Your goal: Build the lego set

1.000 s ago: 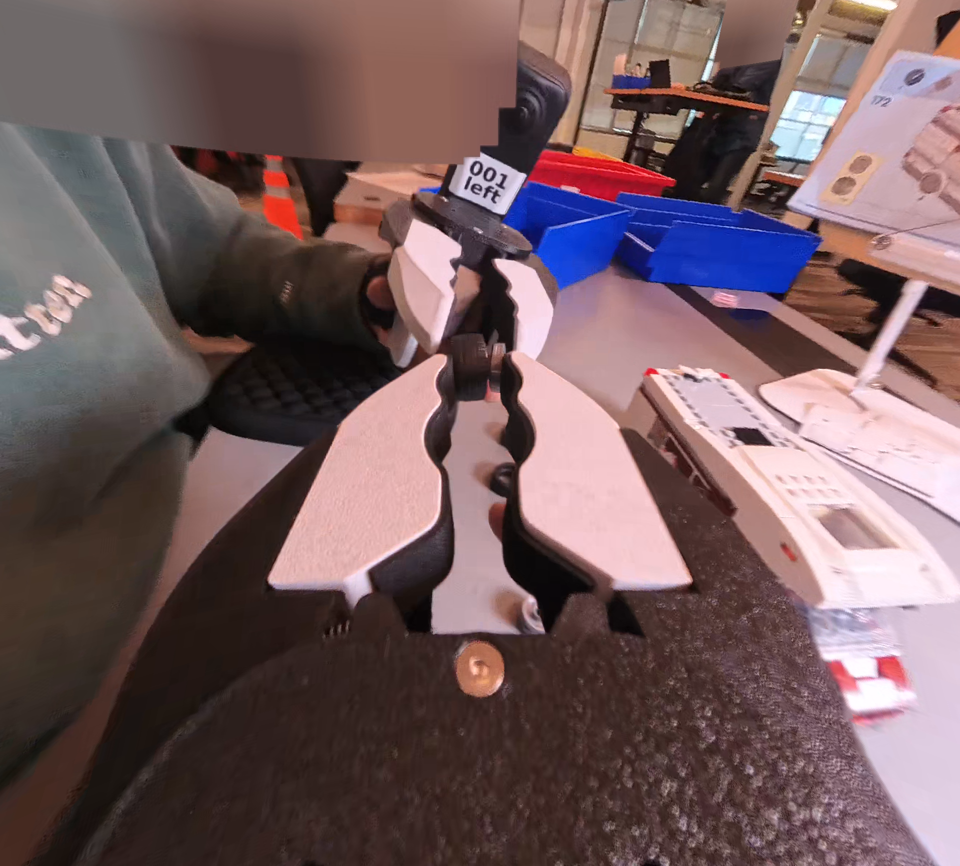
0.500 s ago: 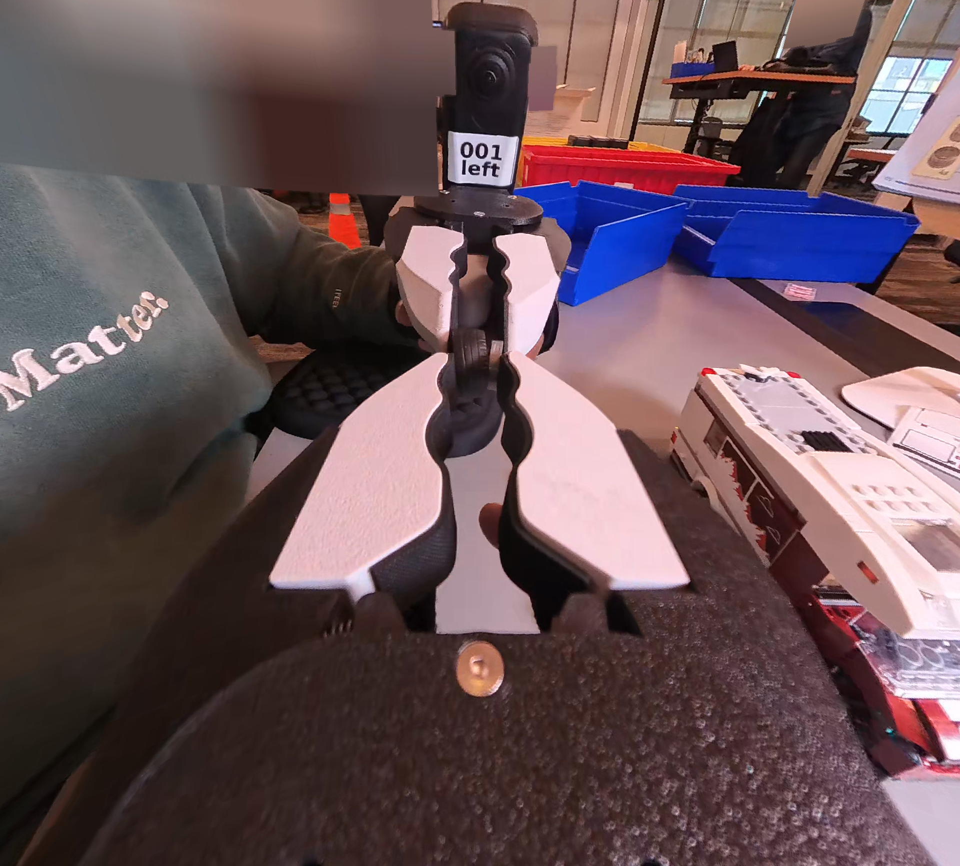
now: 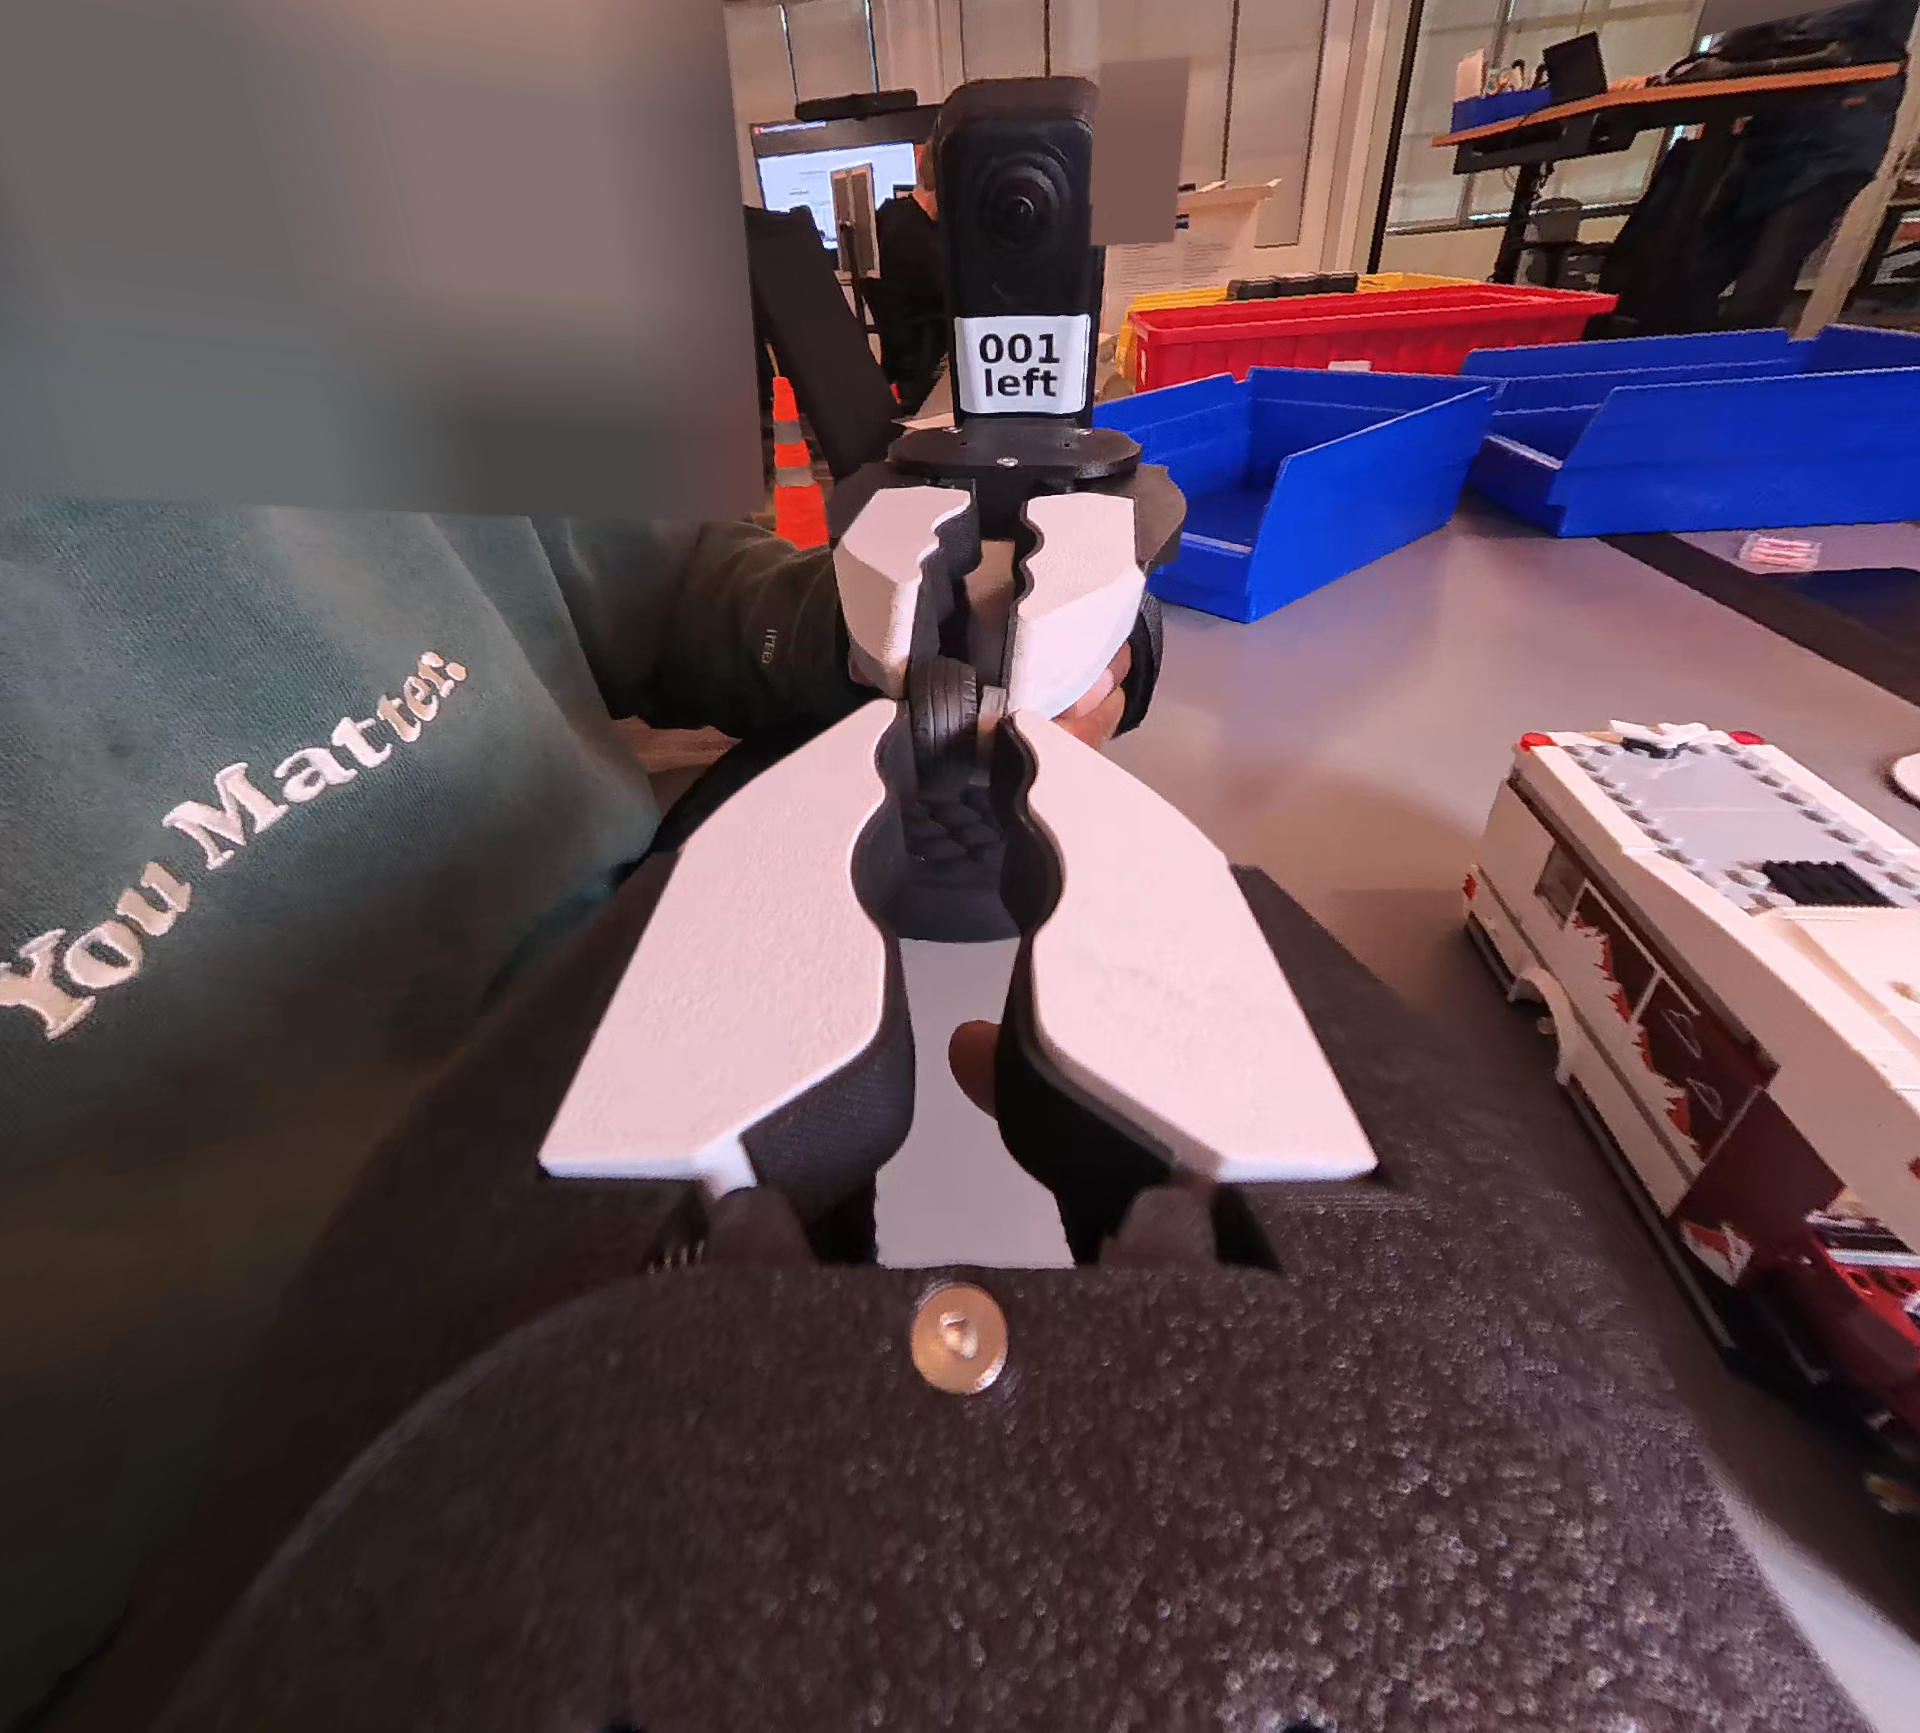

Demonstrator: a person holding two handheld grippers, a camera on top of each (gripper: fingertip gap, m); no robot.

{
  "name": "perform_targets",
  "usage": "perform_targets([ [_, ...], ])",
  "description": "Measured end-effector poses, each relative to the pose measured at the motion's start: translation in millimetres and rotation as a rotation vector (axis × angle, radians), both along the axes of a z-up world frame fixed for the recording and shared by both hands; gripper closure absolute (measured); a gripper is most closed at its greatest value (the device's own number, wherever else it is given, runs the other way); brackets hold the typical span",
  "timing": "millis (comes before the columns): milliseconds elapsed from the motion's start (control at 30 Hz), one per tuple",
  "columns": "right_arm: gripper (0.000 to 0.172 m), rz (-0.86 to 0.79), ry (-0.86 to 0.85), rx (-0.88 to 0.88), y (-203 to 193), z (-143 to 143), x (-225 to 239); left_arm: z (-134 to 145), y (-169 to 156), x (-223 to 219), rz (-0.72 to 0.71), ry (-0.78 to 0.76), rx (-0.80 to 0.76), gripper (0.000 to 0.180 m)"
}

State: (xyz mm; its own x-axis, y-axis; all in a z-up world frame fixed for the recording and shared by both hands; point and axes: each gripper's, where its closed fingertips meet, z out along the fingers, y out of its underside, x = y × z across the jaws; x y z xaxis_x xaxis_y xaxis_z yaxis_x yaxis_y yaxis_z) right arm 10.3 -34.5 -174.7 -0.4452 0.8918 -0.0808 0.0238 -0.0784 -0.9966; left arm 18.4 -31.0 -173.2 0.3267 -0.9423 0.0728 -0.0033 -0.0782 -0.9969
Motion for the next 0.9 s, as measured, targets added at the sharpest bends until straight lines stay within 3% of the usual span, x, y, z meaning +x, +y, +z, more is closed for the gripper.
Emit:
perform_targets([
  [333, 0.157, -0.047, -0.03, -0.139, 18.0, 2.5, -4.1, 3.5, 14.2, -8.4, -0.006, -0.15, -0.156, 0.155],
  [600, 0.156, 0.035, -0.139, -0.461, 23.4, -2.6, -9.2, 2.1, 23.7, -13.3, -0.007, -0.243, -0.288, 0.163],
  [633, 0.156, 0.047, -0.143, -0.497, 23.8, -1.8, -9.3, 2.3, 23.4, -14.1, -0.014, -0.256, -0.3, 0.179],
  [667, 0.156, 0.085, -0.142, -0.53, 20.9, 0.8, -8.2, -0.4, 28.8, -16.2, 0.021, -0.266, -0.319, 0.18],
  [800, 0.156, 0.04, -0.121, -0.495, 24.4, 2.5, -9.2, -5.3, 31.1, -17.0, 0.025, -0.262, -0.35, 0.18],
  [900, 0.156, 0.002, -0.107, -0.508, 34.4, 1.4, -8.5, -4.5, 31.2, -18.0, 0.014, -0.272, -0.366, 0.158],
])
